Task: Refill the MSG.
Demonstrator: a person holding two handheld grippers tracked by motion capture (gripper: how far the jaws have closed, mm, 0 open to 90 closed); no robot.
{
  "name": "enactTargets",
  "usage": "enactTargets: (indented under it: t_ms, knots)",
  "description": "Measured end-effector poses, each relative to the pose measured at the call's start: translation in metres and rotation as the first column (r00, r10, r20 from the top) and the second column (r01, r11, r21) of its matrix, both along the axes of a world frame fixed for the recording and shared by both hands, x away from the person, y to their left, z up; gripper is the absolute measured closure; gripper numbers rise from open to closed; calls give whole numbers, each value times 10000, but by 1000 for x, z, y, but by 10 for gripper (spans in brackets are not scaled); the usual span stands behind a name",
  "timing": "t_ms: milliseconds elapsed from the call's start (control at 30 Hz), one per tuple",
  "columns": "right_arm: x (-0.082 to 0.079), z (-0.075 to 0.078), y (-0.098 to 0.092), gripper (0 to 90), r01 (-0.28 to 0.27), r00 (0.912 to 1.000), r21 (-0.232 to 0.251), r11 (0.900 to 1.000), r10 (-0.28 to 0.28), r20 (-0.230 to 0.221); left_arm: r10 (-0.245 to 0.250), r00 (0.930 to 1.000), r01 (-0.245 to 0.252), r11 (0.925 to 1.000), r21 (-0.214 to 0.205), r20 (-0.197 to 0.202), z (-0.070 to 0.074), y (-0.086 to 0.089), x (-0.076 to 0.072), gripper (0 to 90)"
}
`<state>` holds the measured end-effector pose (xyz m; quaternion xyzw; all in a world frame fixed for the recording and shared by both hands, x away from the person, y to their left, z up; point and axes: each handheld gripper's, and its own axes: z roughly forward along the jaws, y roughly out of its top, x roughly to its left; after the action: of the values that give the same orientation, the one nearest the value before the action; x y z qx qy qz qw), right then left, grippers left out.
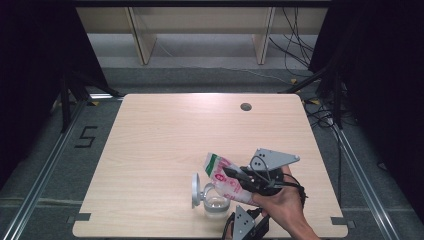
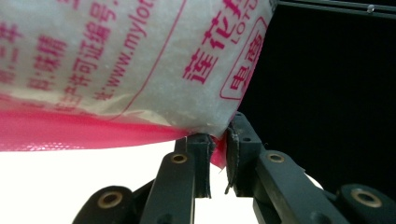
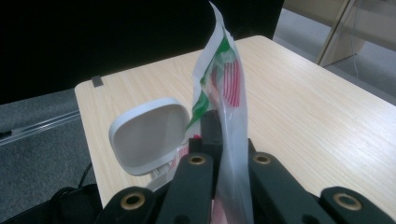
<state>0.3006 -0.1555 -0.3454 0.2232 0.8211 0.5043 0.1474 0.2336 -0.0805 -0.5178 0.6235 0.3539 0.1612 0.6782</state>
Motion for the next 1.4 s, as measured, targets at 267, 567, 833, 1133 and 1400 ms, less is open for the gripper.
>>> enactTargets:
  t_ms: [267,567,833,1133,1400]
  knots:
    - [-1,0,0,900,-109,9999,-151,9998,107,-128,81,9998,-78,9998,163,-194,0,1,-1,804]
    - [-2,1,0,900,-156,9998,-215,9996,154,-104,55,9999,-54,9999,94,-111,0,1,-1,804]
    - [-3,1,0,900,-51,9997,-150,9999,48,-221,43,9999,-42,10000,49,-127,1,0,-1,804]
    - [-2,2,0,900,-142,9998,-134,9998,141,-129,120,9999,-119,9999,104,-119,1,0,0,804]
    - [-3,2,1,900,-142,9998,-234,9996,138,-146,149,9998,-148,9999,60,-139,2,-1,0,805]
